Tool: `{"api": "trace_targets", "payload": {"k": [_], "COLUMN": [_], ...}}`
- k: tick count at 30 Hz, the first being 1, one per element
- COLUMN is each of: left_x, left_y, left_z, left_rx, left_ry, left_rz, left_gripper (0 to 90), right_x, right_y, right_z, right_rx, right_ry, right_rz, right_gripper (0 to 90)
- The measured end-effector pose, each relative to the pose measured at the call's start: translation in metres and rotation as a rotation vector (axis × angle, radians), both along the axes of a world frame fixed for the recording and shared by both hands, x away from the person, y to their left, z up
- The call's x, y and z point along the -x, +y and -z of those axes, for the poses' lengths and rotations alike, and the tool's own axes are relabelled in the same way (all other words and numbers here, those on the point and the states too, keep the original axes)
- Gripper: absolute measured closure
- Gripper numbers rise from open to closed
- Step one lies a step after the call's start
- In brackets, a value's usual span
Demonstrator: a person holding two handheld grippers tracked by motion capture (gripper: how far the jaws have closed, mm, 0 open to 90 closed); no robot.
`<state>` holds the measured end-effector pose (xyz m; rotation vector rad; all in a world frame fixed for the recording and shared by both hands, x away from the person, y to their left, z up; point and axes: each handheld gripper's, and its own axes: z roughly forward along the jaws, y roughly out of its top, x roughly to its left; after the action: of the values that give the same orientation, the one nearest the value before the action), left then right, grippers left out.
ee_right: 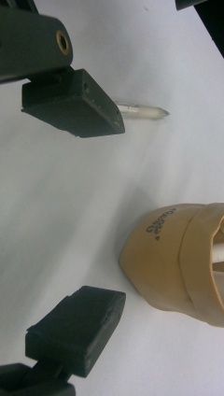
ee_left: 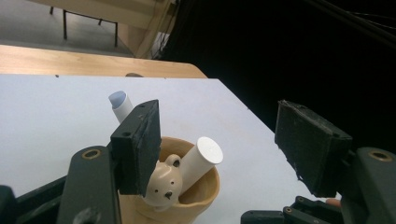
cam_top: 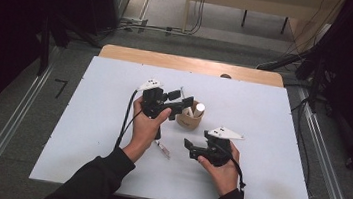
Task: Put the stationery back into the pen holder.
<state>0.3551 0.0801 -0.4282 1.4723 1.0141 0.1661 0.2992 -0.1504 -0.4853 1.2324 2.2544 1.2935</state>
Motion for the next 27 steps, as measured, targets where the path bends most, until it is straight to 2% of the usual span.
{"api": "trace_targets", "payload": {"k": [16, 27], "left_x": [0.013, 0.025], "left_y": [0.018, 0.029], "left_z": [0.009, 0.009], "left_rx": [0.011, -0.006], "left_ry": [0.000, 0.004], "left_rz": [-0.004, -0.005], "left_gripper": [27.3, 24.2], "right_x": [0.001, 0.002], "right_y": [0.002, 0.004], "right_z": [0.001, 0.001], "right_rx": [0.006, 0.015], "right_ry": [-0.003, -0.008], "right_rz": [-0.003, -0.009], "right_gripper": [15.2, 15.1]}}
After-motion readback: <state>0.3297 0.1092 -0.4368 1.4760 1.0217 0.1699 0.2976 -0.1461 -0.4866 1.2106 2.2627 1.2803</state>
